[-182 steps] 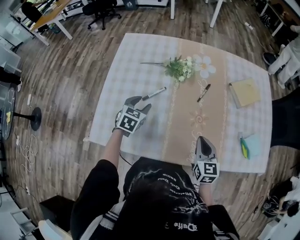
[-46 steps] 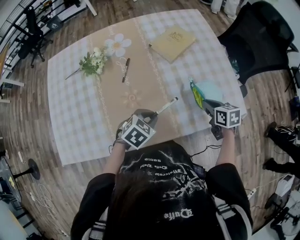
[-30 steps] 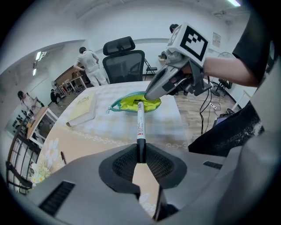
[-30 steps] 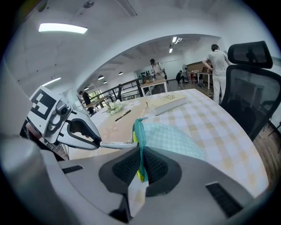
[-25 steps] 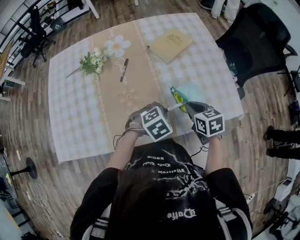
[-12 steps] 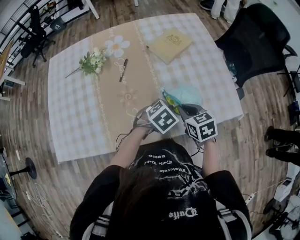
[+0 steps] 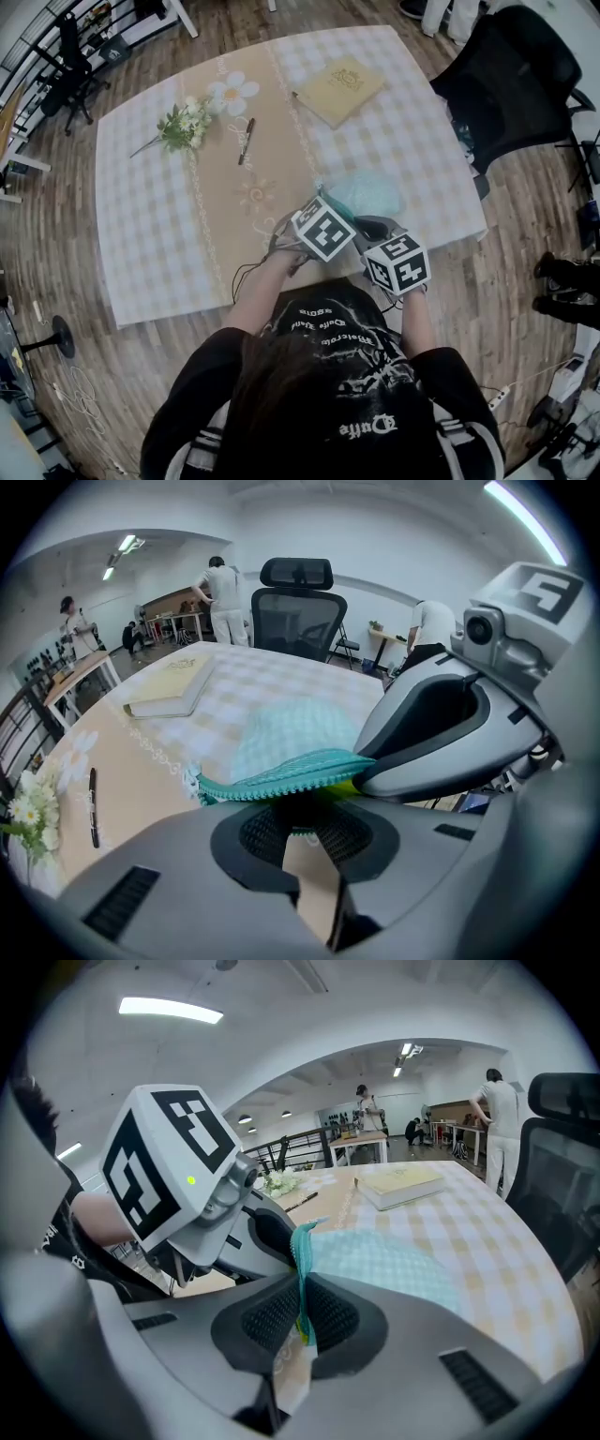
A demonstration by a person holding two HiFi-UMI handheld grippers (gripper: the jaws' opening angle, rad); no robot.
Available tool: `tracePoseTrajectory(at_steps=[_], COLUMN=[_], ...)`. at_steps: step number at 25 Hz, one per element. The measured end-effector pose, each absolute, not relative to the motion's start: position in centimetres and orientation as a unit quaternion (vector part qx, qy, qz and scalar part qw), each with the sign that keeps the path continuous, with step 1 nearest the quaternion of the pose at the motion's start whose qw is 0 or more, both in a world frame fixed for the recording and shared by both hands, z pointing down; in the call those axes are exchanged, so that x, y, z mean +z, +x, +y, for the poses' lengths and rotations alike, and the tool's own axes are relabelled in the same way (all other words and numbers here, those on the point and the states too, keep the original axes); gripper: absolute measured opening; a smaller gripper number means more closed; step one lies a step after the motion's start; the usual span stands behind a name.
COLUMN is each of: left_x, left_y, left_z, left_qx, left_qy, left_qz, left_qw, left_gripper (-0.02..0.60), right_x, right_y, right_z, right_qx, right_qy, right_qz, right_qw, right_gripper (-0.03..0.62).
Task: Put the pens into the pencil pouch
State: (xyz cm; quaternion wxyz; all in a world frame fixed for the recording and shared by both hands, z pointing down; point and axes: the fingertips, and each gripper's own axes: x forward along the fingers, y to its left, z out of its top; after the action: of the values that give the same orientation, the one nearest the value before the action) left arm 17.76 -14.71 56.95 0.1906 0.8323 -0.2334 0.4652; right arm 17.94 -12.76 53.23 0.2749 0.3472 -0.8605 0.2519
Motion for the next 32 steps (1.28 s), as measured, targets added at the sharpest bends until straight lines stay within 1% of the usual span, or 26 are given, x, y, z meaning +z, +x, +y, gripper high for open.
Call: tracePoseTrajectory(at_steps=[7, 13, 14, 18, 24, 26, 32], left_x=[58.0, 57.1, 57.0, 56.2, 54.9, 54.4, 53.1], left_y=[17.6, 18.0, 18.0, 17.9, 17.2, 16.6, 11.9], left_z=[-14.6, -15.0, -15.1, -14.8, -14.3, -14.2, -15.4], left_qx=[0.464, 0.417, 0.407, 0.376, 0.352, 0.343, 0.322], left_qy=[0.836, 0.856, 0.859, 0.868, 0.881, 0.885, 0.882], left_qz=[-0.23, -0.241, -0.241, -0.232, -0.217, -0.216, -0.268], left_qw=[0.184, 0.189, 0.195, 0.226, 0.229, 0.229, 0.214], left_gripper=[0.078, 0.081, 0.088, 0.166, 0.287, 0.307, 0.305], right_x=[52.7, 52.7, 52.8, 52.6, 52.2, 52.2, 52.0], right_y=[17.2, 17.6, 17.8, 18.3, 18.5, 18.5, 18.9], right_z=[-12.0, -12.3, -12.4, -12.9, -13.7, -13.9, -14.7], right_qx=[0.248, 0.258, 0.26, 0.271, 0.278, 0.28, 0.284], right_qy=[0.321, 0.328, 0.331, 0.344, 0.357, 0.359, 0.372], right_qz=[-0.872, -0.87, -0.869, -0.866, -0.863, -0.862, -0.859], right_qw=[0.275, 0.264, 0.261, 0.242, 0.225, 0.221, 0.208], right_gripper=[0.029, 0.029, 0.029, 0.029, 0.029, 0.029, 0.029])
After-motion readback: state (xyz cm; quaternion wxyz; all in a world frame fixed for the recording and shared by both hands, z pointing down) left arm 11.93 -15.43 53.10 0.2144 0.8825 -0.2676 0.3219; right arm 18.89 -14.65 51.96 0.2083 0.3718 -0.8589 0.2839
